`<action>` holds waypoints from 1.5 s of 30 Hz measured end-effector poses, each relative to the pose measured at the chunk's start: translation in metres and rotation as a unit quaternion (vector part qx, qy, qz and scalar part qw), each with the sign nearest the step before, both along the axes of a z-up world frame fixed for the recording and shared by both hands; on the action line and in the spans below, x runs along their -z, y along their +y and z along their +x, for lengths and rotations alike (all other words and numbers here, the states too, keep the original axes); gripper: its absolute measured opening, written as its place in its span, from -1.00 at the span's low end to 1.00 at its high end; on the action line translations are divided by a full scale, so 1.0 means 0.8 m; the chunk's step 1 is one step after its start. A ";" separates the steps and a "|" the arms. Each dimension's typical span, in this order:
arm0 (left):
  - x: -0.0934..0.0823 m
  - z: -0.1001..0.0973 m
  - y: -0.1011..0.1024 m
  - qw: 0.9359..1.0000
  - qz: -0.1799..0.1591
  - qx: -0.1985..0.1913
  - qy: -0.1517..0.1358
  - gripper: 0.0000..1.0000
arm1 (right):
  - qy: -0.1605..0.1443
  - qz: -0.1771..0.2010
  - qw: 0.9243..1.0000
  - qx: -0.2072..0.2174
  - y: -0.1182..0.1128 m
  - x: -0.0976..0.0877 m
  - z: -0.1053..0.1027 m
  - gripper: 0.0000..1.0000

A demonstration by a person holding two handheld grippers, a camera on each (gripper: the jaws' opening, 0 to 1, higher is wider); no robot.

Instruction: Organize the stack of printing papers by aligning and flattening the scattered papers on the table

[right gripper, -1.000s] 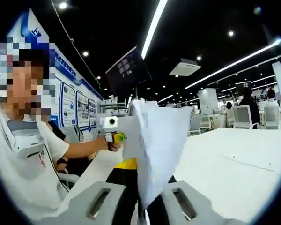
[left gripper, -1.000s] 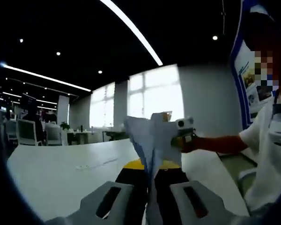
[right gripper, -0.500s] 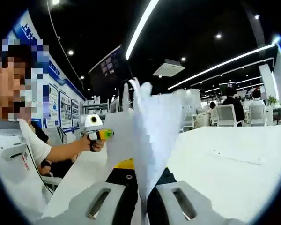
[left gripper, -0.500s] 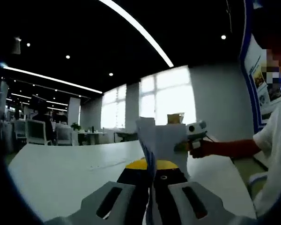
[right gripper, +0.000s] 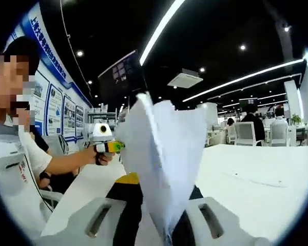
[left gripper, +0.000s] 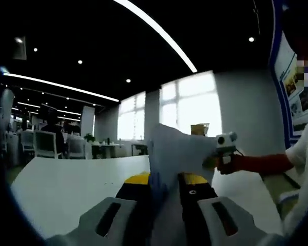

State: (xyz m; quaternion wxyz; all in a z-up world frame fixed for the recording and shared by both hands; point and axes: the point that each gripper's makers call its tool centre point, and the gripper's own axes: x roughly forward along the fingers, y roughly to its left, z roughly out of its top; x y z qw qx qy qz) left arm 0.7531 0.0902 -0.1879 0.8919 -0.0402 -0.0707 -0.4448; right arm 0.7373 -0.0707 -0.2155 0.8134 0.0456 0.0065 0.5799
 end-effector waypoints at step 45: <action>0.036 -0.008 -0.001 0.999 0.027 0.013 -0.013 -0.87 | 0.003 0.018 1.000 -0.006 -0.025 0.013 -0.007 -1.00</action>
